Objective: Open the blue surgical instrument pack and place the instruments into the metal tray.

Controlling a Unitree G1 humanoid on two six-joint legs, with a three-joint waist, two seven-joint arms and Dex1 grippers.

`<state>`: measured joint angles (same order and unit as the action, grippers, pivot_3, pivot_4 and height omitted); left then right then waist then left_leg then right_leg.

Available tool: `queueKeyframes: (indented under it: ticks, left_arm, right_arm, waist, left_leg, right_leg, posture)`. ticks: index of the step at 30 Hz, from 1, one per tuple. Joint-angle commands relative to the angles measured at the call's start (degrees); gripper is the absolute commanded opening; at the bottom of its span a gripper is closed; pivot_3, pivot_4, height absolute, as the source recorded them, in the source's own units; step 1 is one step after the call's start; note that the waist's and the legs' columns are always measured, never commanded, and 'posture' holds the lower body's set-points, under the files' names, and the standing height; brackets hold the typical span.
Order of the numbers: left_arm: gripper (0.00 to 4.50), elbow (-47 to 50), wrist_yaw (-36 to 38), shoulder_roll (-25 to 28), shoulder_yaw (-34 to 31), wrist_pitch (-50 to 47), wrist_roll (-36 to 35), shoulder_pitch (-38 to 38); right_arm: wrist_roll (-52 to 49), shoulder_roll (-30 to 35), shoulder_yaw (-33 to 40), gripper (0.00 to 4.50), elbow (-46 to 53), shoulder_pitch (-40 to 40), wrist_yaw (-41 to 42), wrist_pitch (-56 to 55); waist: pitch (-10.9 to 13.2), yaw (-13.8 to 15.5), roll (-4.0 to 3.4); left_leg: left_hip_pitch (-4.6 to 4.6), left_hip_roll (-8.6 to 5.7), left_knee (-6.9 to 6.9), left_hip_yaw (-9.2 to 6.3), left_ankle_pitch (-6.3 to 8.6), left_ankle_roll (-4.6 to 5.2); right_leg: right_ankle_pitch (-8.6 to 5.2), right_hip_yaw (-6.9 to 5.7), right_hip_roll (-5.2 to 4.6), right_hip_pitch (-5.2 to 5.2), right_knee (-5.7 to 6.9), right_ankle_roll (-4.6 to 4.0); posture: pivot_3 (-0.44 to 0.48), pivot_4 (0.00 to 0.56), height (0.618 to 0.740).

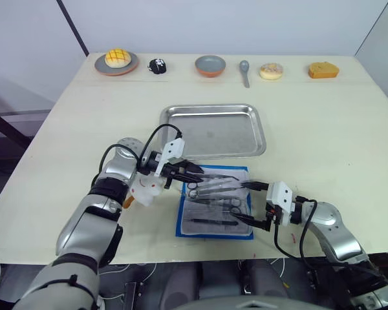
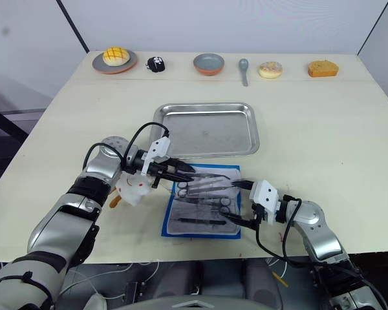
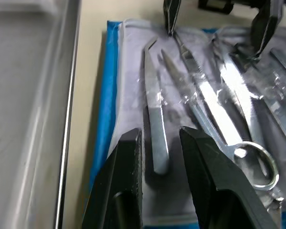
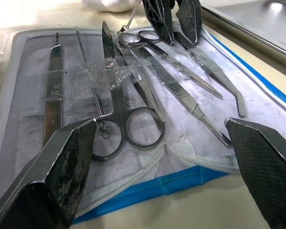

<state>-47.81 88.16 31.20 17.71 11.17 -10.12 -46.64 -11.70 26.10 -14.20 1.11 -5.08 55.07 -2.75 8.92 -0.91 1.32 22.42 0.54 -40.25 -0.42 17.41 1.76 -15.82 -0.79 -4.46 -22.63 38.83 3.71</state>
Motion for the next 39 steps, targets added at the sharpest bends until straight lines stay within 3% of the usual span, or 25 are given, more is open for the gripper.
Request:
queueKeyframes:
  ticks: [1,20,23,24,39]
  left_arm:
    - [1.37,-1.31,-0.99,0.13,-1.43,2.95,2.61,-1.16]
    - [1.37,-0.93,0.29,-0.84,-1.53,5.24,6.51,-0.94]
    - [0.14,-0.65,0.38,-1.01,-1.66,4.84,6.74,-1.18]
    - [0.03,-0.72,0.50,-0.96,-1.58,4.95,7.02,-1.25]
    - [0.03,5.48,0.72,0.00,-1.80,1.47,7.94,-1.20]
  right_arm:
    - [3.35,0.17,-2.07,4.50,-4.55,1.36,-1.05,1.67]
    - [3.69,0.14,-2.56,4.50,-4.24,1.34,-1.29,1.97]
    - [3.86,0.14,-2.73,4.50,-4.46,1.17,-1.31,2.11]
    - [3.85,0.13,-2.75,4.50,-4.49,1.13,-1.30,2.15]
    - [2.80,0.30,-3.22,4.50,-4.12,1.44,-1.02,7.23]
  waist:
    - [0.00,-0.01,0.00]
    - [-0.06,-0.01,0.00]
    - [-0.06,0.00,0.00]
    - [-0.06,0.00,0.00]
    - [-0.06,-0.01,0.01]
  left_leg:
    - [0.00,0.00,0.00,0.00,0.00,0.00]
    - [-0.05,0.00,0.02,0.01,0.01,0.01]
    - [-0.06,0.00,0.02,0.01,0.01,0.02]
    - [-0.06,0.00,0.02,0.01,0.02,0.02]
    - [-0.14,0.01,0.04,0.01,0.03,0.05]
  right_leg:
    - [0.00,0.00,0.00,0.00,0.00,0.00]
    - [0.00,0.01,0.00,0.03,0.01,0.00]
    - [0.00,0.01,0.00,0.05,0.00,0.00]
    - [0.00,0.01,0.00,0.06,0.00,0.00]
    - [0.00,0.01,0.01,0.12,0.00,0.00]
  posture:
    - [0.000,0.150,0.732]
    - [0.000,0.150,0.732]
    - [0.000,0.150,0.732]
    - [0.000,0.150,0.732]
    - [0.000,0.150,0.732]
